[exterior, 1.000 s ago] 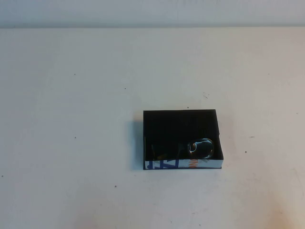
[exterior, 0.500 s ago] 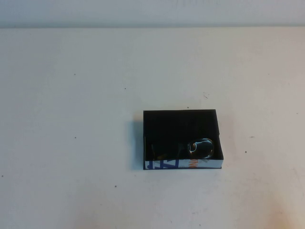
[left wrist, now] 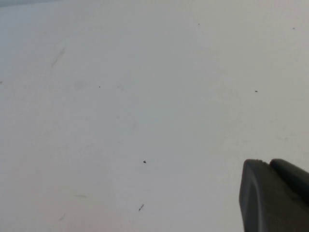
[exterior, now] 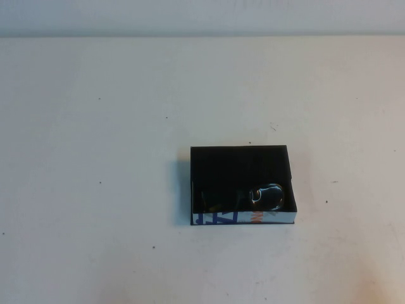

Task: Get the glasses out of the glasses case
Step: Pick up the glasses from the glasses case

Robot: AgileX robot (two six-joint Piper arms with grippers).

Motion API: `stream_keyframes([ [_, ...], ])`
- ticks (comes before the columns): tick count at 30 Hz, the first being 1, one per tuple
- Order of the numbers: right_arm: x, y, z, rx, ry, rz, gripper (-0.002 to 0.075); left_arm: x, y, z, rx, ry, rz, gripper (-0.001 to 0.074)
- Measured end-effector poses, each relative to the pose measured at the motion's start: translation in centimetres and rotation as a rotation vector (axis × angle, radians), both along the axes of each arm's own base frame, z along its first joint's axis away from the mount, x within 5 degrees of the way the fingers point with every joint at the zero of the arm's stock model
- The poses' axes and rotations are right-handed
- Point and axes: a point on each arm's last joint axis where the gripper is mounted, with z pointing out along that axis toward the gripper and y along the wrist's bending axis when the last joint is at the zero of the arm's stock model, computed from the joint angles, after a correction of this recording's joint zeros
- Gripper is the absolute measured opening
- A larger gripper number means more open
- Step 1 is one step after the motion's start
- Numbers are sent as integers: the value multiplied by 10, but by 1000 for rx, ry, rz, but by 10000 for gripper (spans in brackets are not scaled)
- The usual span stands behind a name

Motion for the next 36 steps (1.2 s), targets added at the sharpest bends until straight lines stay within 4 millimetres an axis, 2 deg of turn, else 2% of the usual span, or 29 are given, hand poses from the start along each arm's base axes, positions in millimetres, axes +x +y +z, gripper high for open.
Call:
stream_keyframes([
  [14, 0, 2, 0, 57, 6, 4, -18, 0, 0, 0, 0, 0, 0, -5],
  [18, -1, 6, 1, 225, 24, 17, -18, 0, 0, 0, 0, 0, 0, -5],
  [23, -1, 14, 8, 610, 35, 33, -18, 0, 0, 0, 0, 0, 0, -5],
  [26, 0, 12, 16, 769, -21, 8, -18, 0, 0, 0, 0, 0, 0, -5],
  [29, 2, 5, 23, 873, -105, -42, -18, 0, 0, 0, 0, 0, 0, -5],
  [36, 2, 0, 27, 927, -164, -81, -18, 0, 0, 0, 0, 0, 0, -5],
])
